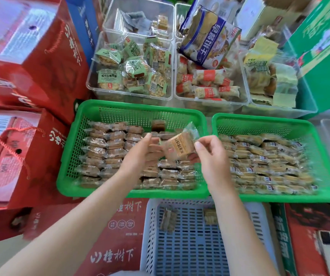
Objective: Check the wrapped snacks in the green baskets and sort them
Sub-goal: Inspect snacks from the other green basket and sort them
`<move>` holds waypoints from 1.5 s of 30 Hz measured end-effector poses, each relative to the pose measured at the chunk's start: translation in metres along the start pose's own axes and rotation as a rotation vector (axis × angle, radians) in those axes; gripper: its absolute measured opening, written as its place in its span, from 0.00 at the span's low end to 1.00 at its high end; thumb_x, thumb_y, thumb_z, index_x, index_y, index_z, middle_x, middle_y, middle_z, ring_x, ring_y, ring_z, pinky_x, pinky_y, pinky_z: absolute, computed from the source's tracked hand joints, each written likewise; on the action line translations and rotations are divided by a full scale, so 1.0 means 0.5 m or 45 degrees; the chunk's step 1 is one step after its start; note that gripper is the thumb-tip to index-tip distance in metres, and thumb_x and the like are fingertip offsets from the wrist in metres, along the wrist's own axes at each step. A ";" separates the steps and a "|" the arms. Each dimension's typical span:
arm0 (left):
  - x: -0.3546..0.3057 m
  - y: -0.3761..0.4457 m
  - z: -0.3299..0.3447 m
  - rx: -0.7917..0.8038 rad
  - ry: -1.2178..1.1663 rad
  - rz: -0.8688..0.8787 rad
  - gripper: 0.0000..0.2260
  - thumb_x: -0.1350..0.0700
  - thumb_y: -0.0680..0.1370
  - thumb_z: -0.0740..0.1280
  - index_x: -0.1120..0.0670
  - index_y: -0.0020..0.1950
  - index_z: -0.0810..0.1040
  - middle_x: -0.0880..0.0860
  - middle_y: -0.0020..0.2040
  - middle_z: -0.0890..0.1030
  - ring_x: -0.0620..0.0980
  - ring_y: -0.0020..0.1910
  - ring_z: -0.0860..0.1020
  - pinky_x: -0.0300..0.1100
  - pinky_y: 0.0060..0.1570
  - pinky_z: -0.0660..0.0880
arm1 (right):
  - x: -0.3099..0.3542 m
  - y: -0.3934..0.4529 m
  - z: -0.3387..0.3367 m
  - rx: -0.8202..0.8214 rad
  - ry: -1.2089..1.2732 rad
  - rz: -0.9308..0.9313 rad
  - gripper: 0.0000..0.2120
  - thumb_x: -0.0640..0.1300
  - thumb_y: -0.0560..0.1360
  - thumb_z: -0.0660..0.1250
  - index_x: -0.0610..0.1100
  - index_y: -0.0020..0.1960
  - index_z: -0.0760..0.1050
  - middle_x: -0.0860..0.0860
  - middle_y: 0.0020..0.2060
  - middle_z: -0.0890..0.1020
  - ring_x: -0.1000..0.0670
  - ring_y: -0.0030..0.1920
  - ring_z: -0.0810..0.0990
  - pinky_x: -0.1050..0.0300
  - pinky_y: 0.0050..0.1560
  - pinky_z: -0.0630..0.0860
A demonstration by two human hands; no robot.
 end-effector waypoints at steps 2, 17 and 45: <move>-0.010 -0.052 0.011 0.150 -0.115 0.033 0.17 0.43 0.78 0.67 0.50 0.61 0.80 0.56 0.54 0.86 0.53 0.49 0.85 0.47 0.44 0.81 | -0.006 -0.042 0.011 0.087 0.061 0.077 0.05 0.40 0.82 0.62 0.41 0.49 0.74 0.46 0.38 0.81 0.47 0.36 0.82 0.50 0.39 0.80; 0.093 -0.272 -0.003 0.284 -0.670 -0.008 0.16 0.53 0.74 0.69 0.53 0.62 0.80 0.55 0.52 0.85 0.50 0.45 0.85 0.37 0.38 0.81 | -0.018 -0.267 0.025 0.114 0.228 0.191 0.16 0.58 0.80 0.60 0.52 0.43 0.81 0.53 0.34 0.82 0.54 0.35 0.79 0.58 0.36 0.74; 0.101 -0.341 -0.017 0.272 0.964 0.728 0.37 0.51 0.71 0.79 0.39 0.75 0.66 0.34 0.69 0.69 0.36 0.69 0.69 0.40 0.64 0.74 | -0.035 -0.330 -0.007 0.115 0.578 0.503 0.13 0.48 0.83 0.63 0.40 0.53 0.82 0.47 0.40 0.87 0.49 0.41 0.84 0.53 0.40 0.78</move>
Point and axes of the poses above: each hand's wrist, its own y-axis towards the middle knuckle, its own z-axis out of the palm, x = y × z, the point moved 4 cm from there along y, towards the middle knuckle
